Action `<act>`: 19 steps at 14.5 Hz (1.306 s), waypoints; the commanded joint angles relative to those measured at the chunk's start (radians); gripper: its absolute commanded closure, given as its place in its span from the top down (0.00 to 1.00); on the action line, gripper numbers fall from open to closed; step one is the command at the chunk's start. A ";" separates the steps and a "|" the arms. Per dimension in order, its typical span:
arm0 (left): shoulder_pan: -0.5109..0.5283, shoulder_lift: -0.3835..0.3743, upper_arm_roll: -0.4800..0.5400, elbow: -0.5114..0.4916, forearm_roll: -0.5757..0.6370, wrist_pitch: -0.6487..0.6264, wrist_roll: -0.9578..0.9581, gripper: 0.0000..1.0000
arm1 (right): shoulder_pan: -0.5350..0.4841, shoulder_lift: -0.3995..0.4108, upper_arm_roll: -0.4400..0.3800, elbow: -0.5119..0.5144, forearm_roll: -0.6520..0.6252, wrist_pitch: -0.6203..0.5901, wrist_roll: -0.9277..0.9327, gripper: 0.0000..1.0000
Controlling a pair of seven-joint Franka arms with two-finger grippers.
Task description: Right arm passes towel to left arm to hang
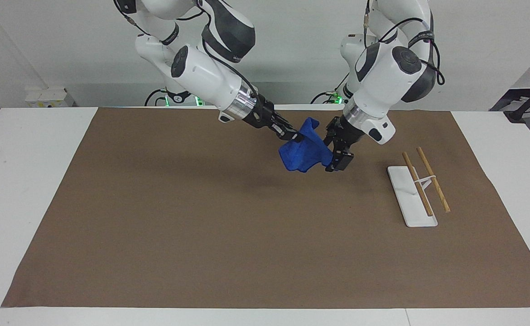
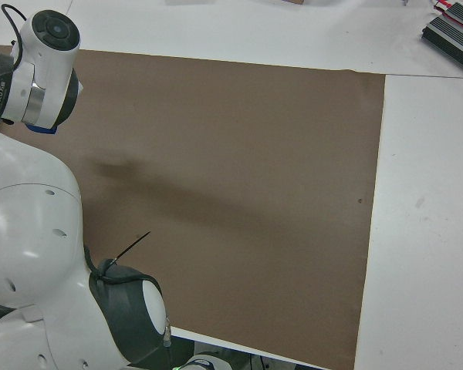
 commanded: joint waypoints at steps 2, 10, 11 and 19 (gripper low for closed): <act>-0.034 -0.013 0.014 -0.046 -0.053 0.035 -0.008 0.93 | -0.005 0.005 0.021 0.004 0.014 0.016 0.009 0.00; -0.014 -0.010 0.015 -0.046 -0.075 0.060 0.014 0.00 | -0.005 0.005 0.022 0.004 0.012 0.011 0.006 0.00; -0.014 -0.010 0.017 -0.046 -0.075 0.061 0.014 0.00 | -0.005 0.005 0.022 0.004 0.012 0.011 0.004 0.00; -0.014 -0.010 0.017 -0.046 -0.075 0.061 0.015 0.00 | -0.006 0.005 0.021 0.004 0.000 -0.001 -0.019 0.34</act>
